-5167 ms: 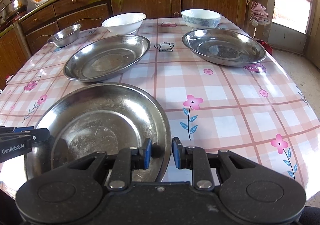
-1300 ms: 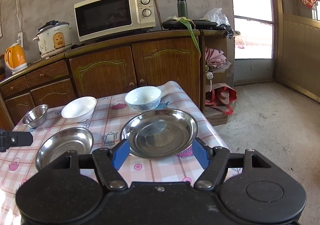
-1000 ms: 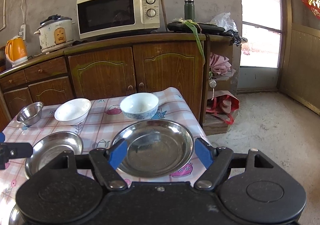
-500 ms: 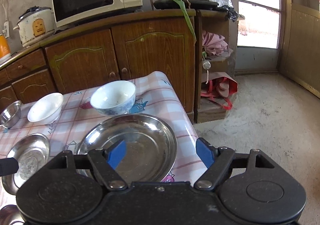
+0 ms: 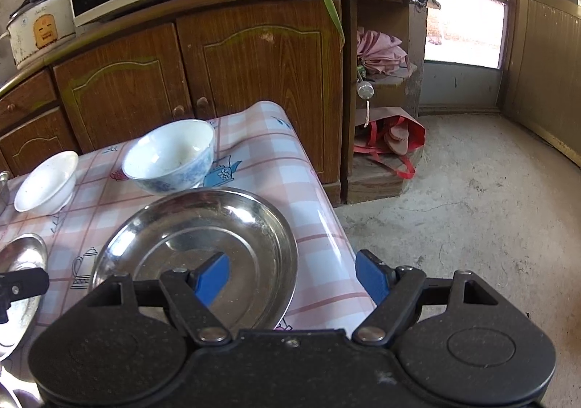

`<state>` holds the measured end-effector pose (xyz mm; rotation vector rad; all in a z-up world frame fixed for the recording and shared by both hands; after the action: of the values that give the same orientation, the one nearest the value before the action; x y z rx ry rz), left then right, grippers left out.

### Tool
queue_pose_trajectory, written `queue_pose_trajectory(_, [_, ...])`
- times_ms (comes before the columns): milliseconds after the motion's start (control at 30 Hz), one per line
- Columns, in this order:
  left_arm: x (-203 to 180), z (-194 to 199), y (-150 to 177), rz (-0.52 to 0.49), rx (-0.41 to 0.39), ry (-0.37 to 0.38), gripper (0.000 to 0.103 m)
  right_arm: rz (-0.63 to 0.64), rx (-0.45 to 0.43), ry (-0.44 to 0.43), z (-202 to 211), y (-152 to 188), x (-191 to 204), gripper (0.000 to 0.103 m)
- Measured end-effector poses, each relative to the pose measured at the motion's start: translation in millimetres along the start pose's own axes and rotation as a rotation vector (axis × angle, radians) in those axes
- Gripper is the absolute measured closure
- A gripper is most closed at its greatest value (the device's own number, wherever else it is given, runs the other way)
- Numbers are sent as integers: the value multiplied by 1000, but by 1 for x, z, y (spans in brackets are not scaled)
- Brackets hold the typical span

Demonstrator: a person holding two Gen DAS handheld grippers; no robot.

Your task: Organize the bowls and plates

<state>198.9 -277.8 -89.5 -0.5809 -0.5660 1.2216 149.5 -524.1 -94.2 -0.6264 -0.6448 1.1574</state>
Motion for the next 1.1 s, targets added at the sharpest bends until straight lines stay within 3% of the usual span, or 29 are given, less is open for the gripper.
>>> queue_pose_trajectory(433, [-13,-60,-2,-13,81,-15,7,-116,35,16,-41,8,-19,13])
queue_pose_trajectory(567, [-16,-70,-2,-19,90,-21,17,-124,46,8,-50,10,-17,13])
queue_pose_trajectory(667, [-19,-77,2,-24,112,-6,34,-126,49,-1,-53,11,-14,14])
queue_pose_trajectory(700, [-19,-79,3,-26,117,5,43,-125,47,-10,-55,11,-13,17])
queue_pose_trajectory(767, [-20,-79,4,-24,106,32,52,-115,44,-12,-55,12,-10,38])
queue_pose_trajectory(800, [-21,-78,4,-27,100,45,61,-104,43,-11,-56,13,-8,65])
queue_pose_trajectory(833, [-23,-77,4,-29,94,67,66,-97,48,-14,-56,13,-6,82])
queue_pose_trajectory(867, [-25,-76,4,-34,91,82,76,-98,50,-28,-57,14,-4,81])
queue_pose_trajectory(1100, [-22,-67,6,-15,86,102,81,-79,44,-16,-50,13,0,81])
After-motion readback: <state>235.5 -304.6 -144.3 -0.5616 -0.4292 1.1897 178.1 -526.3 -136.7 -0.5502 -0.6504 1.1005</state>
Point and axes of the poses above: each gripper's, at about its wrist camera, not at the fingertips, and z roughly against the way its jaws point, x to its left, y to its underside, the point moved 7 cm from there along -z, roughly the way its jaws point, and after that the axes turned 4 degrees about -y, right-handed, at the moved point
